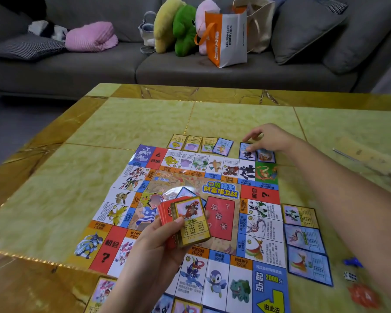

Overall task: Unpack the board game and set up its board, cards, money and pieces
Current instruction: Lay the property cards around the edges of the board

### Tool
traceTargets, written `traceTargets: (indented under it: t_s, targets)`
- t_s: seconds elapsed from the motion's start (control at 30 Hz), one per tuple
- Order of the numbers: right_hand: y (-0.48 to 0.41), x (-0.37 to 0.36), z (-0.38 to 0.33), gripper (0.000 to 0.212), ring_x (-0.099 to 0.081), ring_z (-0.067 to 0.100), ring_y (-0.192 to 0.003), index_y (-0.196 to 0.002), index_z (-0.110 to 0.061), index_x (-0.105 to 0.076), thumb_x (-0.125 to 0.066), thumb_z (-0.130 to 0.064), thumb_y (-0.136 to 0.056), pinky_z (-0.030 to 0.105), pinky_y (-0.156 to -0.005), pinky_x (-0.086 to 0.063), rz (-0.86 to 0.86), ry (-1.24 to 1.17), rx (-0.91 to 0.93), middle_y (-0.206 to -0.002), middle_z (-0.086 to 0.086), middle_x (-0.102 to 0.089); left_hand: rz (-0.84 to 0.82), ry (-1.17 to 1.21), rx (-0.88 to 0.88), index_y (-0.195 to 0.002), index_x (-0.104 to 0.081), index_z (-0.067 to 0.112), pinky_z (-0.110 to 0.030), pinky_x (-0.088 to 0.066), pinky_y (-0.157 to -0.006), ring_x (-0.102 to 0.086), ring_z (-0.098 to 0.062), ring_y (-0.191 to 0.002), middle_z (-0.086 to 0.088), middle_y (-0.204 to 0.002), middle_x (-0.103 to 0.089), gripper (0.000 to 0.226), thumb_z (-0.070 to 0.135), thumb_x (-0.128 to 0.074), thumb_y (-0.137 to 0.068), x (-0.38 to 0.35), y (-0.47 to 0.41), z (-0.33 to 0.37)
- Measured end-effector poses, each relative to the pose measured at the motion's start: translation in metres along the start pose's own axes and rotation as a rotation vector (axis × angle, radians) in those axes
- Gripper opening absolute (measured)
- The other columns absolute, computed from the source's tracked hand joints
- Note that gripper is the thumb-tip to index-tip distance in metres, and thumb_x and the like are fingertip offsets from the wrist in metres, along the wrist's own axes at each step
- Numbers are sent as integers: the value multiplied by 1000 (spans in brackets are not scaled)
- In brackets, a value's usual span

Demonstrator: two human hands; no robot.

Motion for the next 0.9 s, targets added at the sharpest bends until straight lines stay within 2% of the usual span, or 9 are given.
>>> traceTargets:
  t_s: [0.13,0.23,0.3,0.4,0.47,0.57,0.7,0.8,0.9]
  targets:
    - [2,-1,1,28,-53,17,-105,-102,-23,-68,-79,-23,-76,28,-77,-40,37,26,-9,-120,6,-60,-6,-3,-30,-99,-55,-13,-42,-60,-64,-71,-37,-80,-32,-97,-68,33,1,-53,-70,-2,2,1]
    - [25,6,-23,24,-54,12,-96,-105,-17,-67,-69,-30,-85,24,-77,-38,243,-148,55,-105,-2,-61,11,-22,-56,-100,-56,-11,-39,-61,-62,-71,-33,-75,-29,-95,-69,33,1,-54,-69,-3,2,1]
    - [52,5,-48,20,-55,7,-81,-100,-13,-67,-63,-29,-90,19,-68,-40,320,-271,130,-92,-5,-63,29,-22,-81,-97,-57,-10,-36,-60,-58,-71,-30,-70,-27,-89,-70,26,-1,-54,-73,-3,1,1]
    - [98,-21,-84,22,-55,7,-62,-94,-12,-68,-58,-31,-92,22,-63,-47,84,-367,224,-82,0,-67,61,-22,-124,-92,-57,-8,-31,-58,-51,-70,-26,-62,-22,-78,-70,11,-6,-49,-85,-4,2,1]
    - [128,-42,-99,32,-59,10,-61,-93,-9,-68,-58,-39,-88,24,-61,-50,-117,-483,225,-80,4,-68,79,-28,-155,-90,-58,-6,-28,-57,-49,-69,-23,-61,-19,-74,-70,10,-7,-49,-87,-3,2,1]
    - [167,-67,-112,44,-64,7,-61,-91,-8,-66,-67,-47,-71,19,-60,-51,-291,-506,196,-76,2,-68,75,-34,-221,-91,-60,-1,-29,-59,-56,-70,-24,-67,-18,-80,-70,12,-5,-54,-82,-1,1,3]
    - [188,-90,-108,34,-62,8,-61,-82,-8,-66,-81,-35,-69,23,-60,-50,-317,-492,161,-73,3,-67,23,-57,-269,-87,-66,0,-30,-59,-62,-71,-29,-77,-23,-89,-71,17,-1,-58,-73,-4,5,6]
    - [190,-95,-103,15,-61,6,-59,-79,-13,-70,-79,-24,-75,18,-56,-48,-270,-555,115,-69,-3,-69,-11,-52,-256,-79,-73,3,-30,-60,-65,-71,-28,-78,-23,-93,-71,19,2,-54,-81,-7,9,8]
    - [188,-92,-98,10,-68,11,-67,-91,-8,-68,-70,-14,-83,19,-58,-52,-272,-666,67,-80,3,-74,36,-1,-222,-87,-67,1,-29,-60,-66,-72,-25,-76,-20,-92,-72,17,2,-50,-89,-5,9,9]
Point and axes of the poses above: each hand's wrist, its own y-axis away from the middle knuckle, its own x-axis out of the back of the hand, z = x × y, the point moved 3 cm from there along -y, towards the middle knuckle
